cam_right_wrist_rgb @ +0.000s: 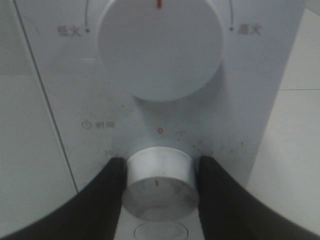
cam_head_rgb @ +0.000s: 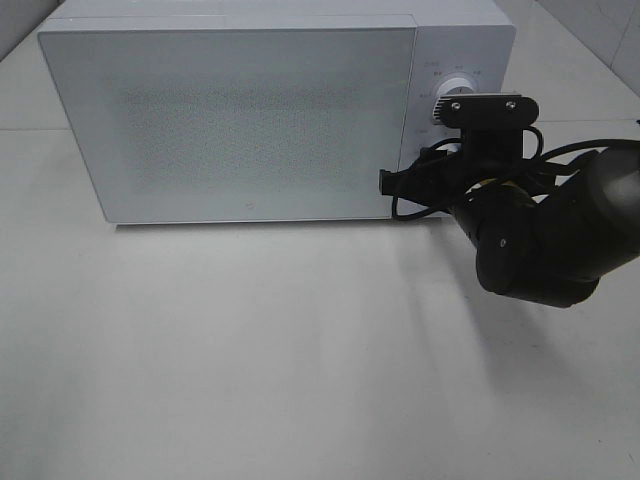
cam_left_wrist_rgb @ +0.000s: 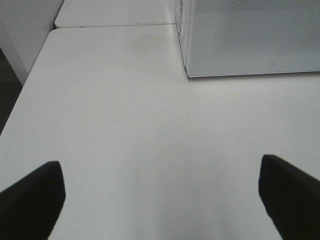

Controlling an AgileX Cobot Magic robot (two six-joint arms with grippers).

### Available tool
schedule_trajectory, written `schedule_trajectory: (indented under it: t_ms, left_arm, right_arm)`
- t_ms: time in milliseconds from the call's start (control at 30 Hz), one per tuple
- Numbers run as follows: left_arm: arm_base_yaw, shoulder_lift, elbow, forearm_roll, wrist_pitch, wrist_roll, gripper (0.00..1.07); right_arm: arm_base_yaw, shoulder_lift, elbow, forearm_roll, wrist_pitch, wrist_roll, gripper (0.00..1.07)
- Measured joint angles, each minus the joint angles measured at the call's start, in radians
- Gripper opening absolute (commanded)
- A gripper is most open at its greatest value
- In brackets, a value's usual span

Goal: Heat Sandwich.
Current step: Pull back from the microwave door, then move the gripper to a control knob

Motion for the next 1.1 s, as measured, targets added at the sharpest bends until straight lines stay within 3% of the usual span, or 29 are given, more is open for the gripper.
schedule_trajectory:
  t_ms: [33,133,1100]
  left_arm:
    - [0.000,0.000,0.000,0.000,0.000,0.000,1.00]
    - [0.000,0.000,0.000,0.000,0.000,0.000,1.00]
    - [0.000,0.000,0.000,0.000,0.000,0.000,1.00]
  right_arm:
    - [0.000,0.000,0.000,0.000,0.000,0.000,0.14]
    - [0.000,0.000,0.000,0.000,0.000,0.000,0.10]
    - [0.000,0.000,0.000,0.000,-0.002,0.097,0.12]
